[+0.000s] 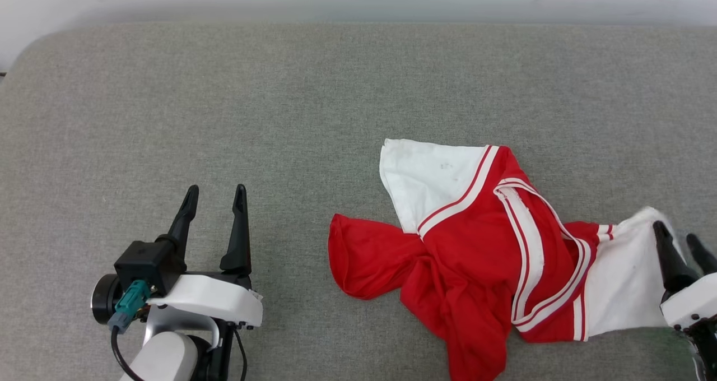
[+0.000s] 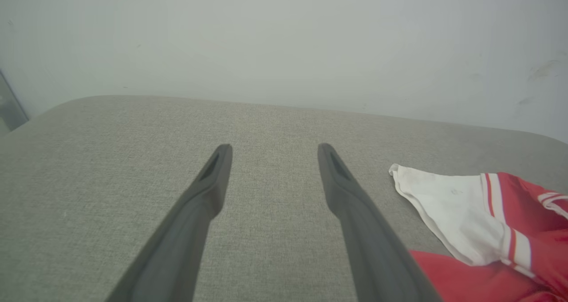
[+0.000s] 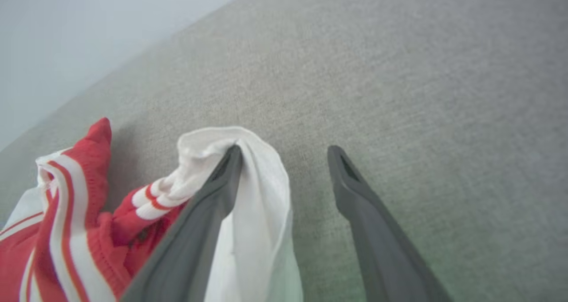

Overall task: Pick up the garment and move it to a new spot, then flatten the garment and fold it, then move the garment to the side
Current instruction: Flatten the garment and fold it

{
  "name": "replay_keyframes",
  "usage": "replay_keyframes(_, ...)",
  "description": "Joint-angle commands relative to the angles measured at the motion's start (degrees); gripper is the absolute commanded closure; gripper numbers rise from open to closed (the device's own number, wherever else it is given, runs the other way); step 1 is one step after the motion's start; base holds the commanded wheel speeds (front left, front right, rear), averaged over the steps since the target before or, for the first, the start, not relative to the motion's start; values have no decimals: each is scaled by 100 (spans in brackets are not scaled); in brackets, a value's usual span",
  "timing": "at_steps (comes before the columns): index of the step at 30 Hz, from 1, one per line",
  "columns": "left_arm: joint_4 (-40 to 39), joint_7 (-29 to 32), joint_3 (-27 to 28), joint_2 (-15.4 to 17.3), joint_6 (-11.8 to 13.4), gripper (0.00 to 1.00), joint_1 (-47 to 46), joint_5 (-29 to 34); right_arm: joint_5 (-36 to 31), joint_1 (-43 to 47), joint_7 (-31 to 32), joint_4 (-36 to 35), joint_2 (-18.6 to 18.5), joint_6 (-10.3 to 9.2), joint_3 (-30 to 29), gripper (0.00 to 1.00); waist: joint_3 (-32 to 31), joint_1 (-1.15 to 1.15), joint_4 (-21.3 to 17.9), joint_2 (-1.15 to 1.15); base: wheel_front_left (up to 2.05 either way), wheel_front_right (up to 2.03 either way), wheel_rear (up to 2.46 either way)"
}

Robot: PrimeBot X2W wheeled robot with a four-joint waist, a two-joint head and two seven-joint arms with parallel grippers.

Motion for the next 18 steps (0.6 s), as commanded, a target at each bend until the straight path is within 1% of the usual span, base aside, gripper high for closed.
replay_keyframes(1,-23,7,-3,22,19,0,42,-24,-83,12,-186,-87,-45,-4,25,0,-31,0,-13,0,0,0,0)
replay_keyframes(3,-24,14,-4,37,27,0,75,-22,-177,91,-505,-244,-32,-4,34,0,-73,0,-36,0,0,0,0)
replay_keyframes(5,-25,21,0,57,45,0,117,-23,-419,199,-783,-450,-13,-4,37,0,-132,0,-70,0,0,0,0)
replay_keyframes(10,-18,91,-16,104,88,0,263,-66,-1104,501,-1217,-1083,155,-4,167,0,-343,0,-137,0,0,0,0)
replay_keyframes(14,-32,189,-1,150,114,0,346,-103,-1588,804,-1258,-1695,402,-4,354,0,-505,0,-187,0,0,0,0)
replay_keyframes(18,-51,383,7,258,93,0,334,-171,-1840,1074,-1225,-2231,593,-4,685,0,-583,0,-236,0,0,0,0)
